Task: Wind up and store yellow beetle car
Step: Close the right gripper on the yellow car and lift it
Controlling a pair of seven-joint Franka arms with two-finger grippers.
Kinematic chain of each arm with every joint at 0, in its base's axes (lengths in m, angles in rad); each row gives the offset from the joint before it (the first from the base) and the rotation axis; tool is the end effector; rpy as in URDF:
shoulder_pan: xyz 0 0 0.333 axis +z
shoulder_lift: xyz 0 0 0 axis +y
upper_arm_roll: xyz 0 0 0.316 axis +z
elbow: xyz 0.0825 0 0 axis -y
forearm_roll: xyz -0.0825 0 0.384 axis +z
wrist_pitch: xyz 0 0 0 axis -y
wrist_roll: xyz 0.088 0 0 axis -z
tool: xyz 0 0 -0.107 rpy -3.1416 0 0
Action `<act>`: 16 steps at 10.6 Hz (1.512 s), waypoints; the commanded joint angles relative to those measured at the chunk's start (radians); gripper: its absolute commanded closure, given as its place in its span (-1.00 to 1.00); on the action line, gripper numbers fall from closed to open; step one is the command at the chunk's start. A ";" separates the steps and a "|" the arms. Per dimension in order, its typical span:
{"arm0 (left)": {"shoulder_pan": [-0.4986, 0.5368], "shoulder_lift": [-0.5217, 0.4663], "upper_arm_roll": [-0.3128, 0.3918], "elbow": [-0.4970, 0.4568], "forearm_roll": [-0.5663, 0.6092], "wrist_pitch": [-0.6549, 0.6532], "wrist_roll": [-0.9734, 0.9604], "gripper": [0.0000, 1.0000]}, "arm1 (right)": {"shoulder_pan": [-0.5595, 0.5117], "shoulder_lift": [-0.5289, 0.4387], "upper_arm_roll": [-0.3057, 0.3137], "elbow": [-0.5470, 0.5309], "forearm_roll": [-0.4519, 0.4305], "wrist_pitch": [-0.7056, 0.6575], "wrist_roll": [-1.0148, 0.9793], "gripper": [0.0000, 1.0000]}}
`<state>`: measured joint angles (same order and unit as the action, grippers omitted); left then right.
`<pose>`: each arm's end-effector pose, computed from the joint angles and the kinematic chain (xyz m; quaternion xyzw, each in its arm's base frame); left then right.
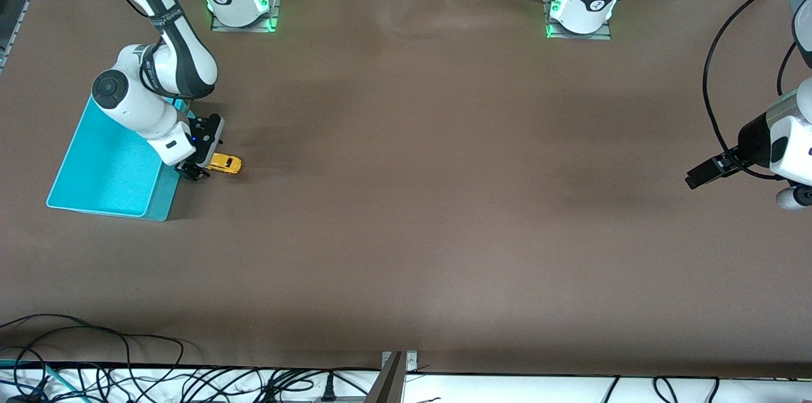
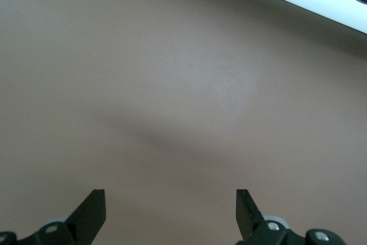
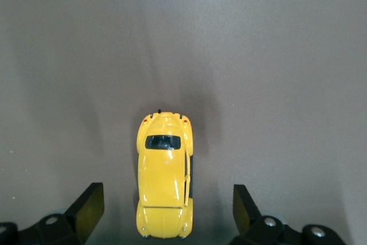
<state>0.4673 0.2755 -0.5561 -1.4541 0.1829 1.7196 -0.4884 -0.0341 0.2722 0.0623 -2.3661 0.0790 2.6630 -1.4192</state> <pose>0.6382 0.0028 0.5499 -0.9803 -0.1959 -0.0202 0.0135 0.5123 0.0130 0.2140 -0.7724 -0.6344 -0.0268 0.0128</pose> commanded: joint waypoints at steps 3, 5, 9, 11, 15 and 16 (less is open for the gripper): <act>0.008 0.004 -0.004 0.014 -0.020 -0.014 0.028 -1.00 | -0.015 0.044 0.013 -0.009 0.005 0.040 -0.021 -1.00; 0.007 0.004 -0.004 0.015 -0.020 -0.014 0.028 -1.00 | -0.015 0.051 0.014 -0.009 0.007 0.044 -0.020 -1.00; 0.007 0.004 -0.004 0.018 -0.020 -0.014 0.028 -1.00 | -0.015 0.041 0.019 -0.007 0.005 0.038 -0.033 0.29; 0.007 0.004 -0.004 0.018 -0.020 -0.014 0.028 -1.00 | -0.015 0.036 0.021 -0.007 0.005 0.034 -0.041 0.98; 0.013 0.011 -0.004 0.018 -0.020 -0.014 0.030 -1.00 | -0.015 -0.043 0.043 0.002 0.004 -0.079 -0.040 1.00; 0.014 0.011 -0.004 0.018 -0.020 -0.014 0.030 -1.00 | -0.015 -0.077 0.054 0.004 0.004 -0.121 -0.040 1.00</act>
<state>0.4707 0.2816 -0.5561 -1.4538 0.1828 1.7196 -0.4862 -0.0348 0.2761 0.0919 -2.3546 0.0790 2.6202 -1.4391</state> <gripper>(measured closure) 0.000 0.555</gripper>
